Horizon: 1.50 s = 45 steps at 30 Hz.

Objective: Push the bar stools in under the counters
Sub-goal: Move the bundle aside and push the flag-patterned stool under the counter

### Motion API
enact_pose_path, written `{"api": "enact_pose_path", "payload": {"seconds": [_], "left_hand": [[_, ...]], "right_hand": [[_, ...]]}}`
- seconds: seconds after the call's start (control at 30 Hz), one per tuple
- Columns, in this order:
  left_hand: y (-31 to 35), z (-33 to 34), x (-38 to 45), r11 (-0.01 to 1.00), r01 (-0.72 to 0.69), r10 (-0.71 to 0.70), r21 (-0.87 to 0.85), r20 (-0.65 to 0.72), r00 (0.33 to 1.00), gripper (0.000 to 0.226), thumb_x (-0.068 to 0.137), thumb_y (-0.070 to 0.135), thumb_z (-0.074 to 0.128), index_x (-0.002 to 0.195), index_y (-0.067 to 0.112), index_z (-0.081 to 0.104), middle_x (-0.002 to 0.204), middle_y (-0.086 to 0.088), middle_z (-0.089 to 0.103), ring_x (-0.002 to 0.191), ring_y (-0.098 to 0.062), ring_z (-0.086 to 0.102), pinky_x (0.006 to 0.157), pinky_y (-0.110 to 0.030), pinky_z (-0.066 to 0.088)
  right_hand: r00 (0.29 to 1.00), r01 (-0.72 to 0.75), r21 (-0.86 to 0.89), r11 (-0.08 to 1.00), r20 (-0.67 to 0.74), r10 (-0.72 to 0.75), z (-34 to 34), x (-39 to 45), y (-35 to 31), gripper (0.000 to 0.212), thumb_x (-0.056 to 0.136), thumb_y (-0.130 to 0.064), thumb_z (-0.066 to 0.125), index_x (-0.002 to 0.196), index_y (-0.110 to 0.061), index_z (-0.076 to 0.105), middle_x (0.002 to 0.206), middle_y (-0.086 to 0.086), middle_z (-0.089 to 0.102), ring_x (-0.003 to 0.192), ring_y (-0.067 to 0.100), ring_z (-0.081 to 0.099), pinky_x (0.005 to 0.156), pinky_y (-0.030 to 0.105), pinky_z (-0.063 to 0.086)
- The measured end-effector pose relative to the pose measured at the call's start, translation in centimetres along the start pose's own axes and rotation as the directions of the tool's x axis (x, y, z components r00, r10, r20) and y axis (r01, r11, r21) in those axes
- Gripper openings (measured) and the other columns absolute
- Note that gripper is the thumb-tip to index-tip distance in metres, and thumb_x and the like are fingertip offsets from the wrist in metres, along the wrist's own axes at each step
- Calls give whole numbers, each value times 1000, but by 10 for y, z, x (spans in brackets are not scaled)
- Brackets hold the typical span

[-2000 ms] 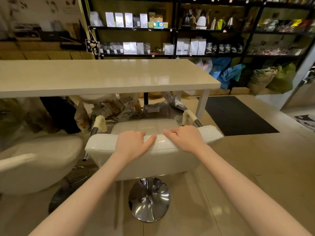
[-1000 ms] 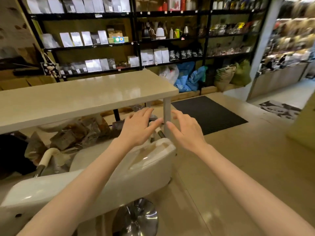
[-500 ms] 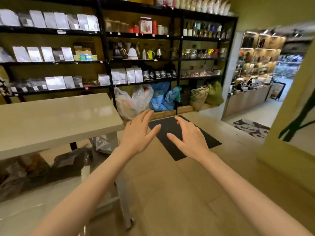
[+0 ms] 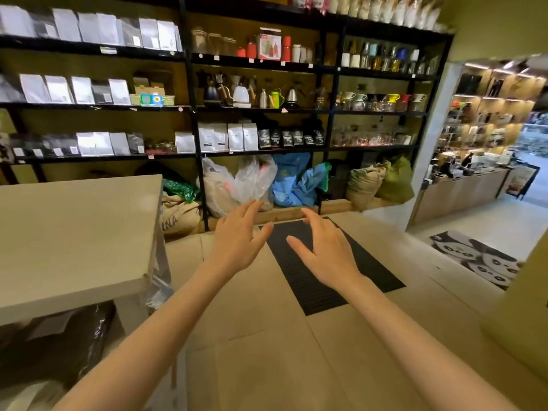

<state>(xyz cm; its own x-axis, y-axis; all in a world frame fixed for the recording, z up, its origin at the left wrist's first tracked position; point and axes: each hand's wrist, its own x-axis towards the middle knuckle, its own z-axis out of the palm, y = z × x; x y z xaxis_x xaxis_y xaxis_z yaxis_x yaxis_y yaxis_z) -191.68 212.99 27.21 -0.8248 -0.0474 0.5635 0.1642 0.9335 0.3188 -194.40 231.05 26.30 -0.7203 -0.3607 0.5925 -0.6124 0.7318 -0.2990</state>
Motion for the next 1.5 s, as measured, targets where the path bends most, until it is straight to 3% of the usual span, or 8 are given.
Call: {"api": "enact_pose_path", "payload": {"seconds": [0.37,0.67,1.0,1.17,1.3,1.5], "left_hand": [[-115,79,183,981,167,-162,101,-58,985,54,92,39,49,140,17,34,148,-6,37,134,-23,33,109,-46,31],[-235,131,285,905,362,-345,223,-111,932,55,92,38,50,140,18,34,148,-6,35,135,-23,31,109,-45,31],[-371,154,424,777,569,-499,268,-288,817,57,91,32,53,141,16,32,149,-7,34,135,-24,31,109,-39,30],[-441,156,453,672,688,-591,275,-361,721,55,91,32,53,139,15,35,146,-9,38,133,-24,35,107,-45,35],[-503,163,474,621,720,-608,311,-388,692,52,90,30,54,137,14,38,140,-7,45,126,-24,42,100,-44,41],[-614,157,503,537,795,-652,283,-459,604,53,91,36,52,137,13,38,138,-8,47,121,-23,46,99,-42,43]], "right_hand": [[995,76,172,982,46,-85,129,227,86,62,88,-42,58,137,-11,37,128,11,55,114,26,51,90,39,42],[950,230,306,924,135,-282,264,378,110,61,88,-40,58,137,-9,38,130,14,54,116,30,49,95,43,39],[816,433,403,806,205,-541,409,609,124,64,88,-45,56,141,-19,31,135,8,52,120,25,48,98,40,41],[742,499,498,709,177,-647,480,675,92,61,88,-41,57,139,-15,35,129,11,55,114,28,51,92,41,42],[659,549,560,620,166,-733,542,714,58,59,88,-40,57,138,-16,35,124,11,57,108,29,53,88,44,45],[524,625,607,490,139,-841,643,781,-4,63,87,-39,58,138,-12,33,130,11,53,116,28,49,92,39,39]]}}
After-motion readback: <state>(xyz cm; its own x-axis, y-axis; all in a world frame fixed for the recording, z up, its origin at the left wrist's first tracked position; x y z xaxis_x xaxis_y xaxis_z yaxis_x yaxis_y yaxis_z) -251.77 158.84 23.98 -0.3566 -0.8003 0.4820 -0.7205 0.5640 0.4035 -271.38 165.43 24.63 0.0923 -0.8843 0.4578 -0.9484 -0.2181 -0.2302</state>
